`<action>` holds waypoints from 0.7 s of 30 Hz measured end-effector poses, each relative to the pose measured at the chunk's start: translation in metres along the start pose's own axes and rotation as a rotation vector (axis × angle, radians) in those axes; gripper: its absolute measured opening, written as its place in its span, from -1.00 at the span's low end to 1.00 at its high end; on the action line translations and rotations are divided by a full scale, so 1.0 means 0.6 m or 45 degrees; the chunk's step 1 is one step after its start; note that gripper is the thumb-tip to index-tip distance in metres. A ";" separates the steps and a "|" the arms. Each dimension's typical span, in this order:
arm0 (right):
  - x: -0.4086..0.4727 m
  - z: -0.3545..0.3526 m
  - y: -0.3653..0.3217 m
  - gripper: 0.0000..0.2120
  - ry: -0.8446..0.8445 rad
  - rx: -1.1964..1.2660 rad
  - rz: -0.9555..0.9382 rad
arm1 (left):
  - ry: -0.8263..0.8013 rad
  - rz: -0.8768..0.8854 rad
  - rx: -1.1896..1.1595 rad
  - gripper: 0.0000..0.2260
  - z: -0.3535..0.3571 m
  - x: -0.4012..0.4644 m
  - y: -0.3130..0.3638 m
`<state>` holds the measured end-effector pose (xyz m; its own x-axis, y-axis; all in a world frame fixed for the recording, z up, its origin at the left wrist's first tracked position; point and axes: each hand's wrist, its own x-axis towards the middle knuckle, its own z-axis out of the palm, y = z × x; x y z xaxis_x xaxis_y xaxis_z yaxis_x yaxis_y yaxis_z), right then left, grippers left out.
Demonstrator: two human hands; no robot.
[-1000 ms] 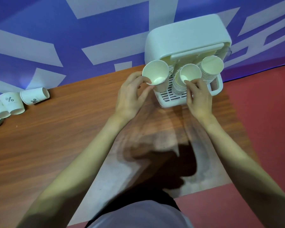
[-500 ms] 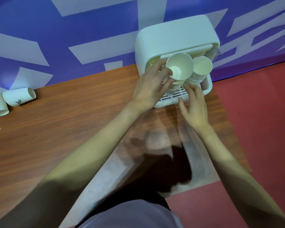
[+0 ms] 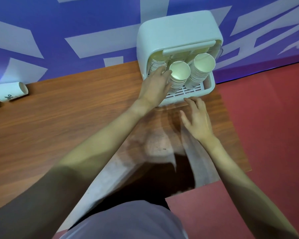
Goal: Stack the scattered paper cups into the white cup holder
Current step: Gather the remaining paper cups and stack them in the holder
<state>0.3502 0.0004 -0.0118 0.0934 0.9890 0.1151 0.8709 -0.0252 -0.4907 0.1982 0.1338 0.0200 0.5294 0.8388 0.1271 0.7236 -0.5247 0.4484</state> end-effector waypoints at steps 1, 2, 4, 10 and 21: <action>-0.001 0.002 -0.005 -0.56 -0.018 0.004 -0.004 | 0.001 -0.013 -0.026 -0.66 -0.002 -0.013 -0.008; -0.004 0.006 -0.012 -0.56 -0.041 0.006 -0.007 | -0.006 -0.031 -0.047 -0.65 -0.004 -0.032 -0.019; -0.010 0.018 -0.029 -0.54 -0.107 0.015 -0.010 | -0.036 -0.083 -0.054 -0.66 -0.006 -0.083 -0.048; -0.032 0.085 -0.105 -0.46 -0.404 -0.044 -0.154 | -0.101 -0.418 0.076 -0.48 -0.013 -0.297 -0.155; -0.032 0.240 -0.355 -0.44 -0.728 -0.209 -0.514 | 0.166 -0.863 0.083 -0.44 -0.123 -0.561 -0.325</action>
<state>0.0935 0.0077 -0.0338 -0.4796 0.8462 -0.2322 0.8497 0.3817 -0.3638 -0.1536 -0.0354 -0.0448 -0.1040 0.9931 -0.0550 0.9033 0.1174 0.4127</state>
